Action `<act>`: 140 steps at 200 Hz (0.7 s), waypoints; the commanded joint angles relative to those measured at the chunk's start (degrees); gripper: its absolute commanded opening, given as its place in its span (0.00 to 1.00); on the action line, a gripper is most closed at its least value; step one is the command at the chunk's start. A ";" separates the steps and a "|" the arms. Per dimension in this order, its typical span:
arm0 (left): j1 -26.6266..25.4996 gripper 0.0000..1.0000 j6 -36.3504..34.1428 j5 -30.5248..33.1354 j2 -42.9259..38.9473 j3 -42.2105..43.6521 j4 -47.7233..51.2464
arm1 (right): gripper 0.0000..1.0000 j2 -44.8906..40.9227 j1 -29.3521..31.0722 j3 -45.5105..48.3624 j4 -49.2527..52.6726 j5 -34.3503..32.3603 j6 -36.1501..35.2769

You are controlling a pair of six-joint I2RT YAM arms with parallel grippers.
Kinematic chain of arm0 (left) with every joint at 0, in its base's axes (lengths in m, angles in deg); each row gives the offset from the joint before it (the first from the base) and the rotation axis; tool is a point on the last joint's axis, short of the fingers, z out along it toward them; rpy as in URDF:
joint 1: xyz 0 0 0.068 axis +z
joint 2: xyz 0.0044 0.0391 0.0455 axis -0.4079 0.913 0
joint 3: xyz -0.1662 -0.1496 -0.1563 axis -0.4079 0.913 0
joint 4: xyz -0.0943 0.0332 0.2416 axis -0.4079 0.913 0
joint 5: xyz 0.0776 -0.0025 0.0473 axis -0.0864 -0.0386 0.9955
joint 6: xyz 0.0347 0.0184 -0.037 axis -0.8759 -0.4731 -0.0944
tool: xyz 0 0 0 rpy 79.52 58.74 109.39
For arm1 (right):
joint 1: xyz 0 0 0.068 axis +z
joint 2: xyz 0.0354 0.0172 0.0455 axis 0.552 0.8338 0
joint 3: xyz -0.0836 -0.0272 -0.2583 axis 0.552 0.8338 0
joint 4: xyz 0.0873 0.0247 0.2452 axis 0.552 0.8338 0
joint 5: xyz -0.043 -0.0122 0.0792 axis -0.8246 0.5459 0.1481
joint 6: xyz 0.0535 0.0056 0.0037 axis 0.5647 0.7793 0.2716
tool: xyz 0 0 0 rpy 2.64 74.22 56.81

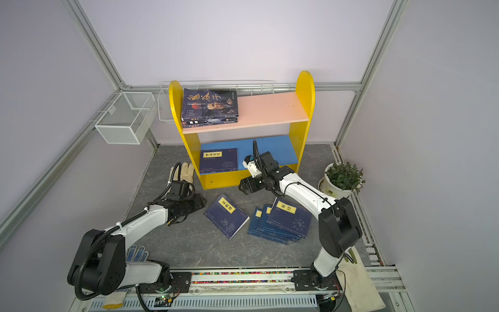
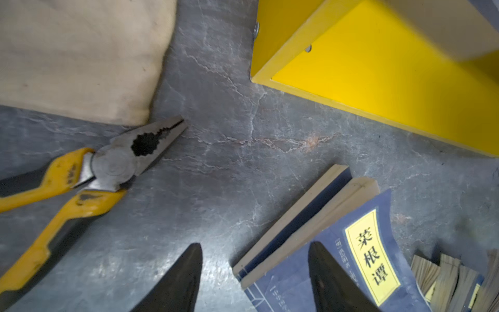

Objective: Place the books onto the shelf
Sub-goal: 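Move both grippers down to the next yellow-labelled blue book on the table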

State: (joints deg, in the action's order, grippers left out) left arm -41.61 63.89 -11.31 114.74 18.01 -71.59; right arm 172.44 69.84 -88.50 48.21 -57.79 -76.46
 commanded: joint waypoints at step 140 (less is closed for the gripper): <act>-5.55 0.60 -7.80 -4.85 9.16 -5.69 3.31 | 0.85 13.59 7.71 1.57 3.36 -12.84 -4.61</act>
State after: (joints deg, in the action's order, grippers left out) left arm -46.34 58.22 -14.89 123.09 14.05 -69.91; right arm 182.87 79.96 -83.56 54.20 -67.12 -81.84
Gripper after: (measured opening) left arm 0.608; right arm 0.850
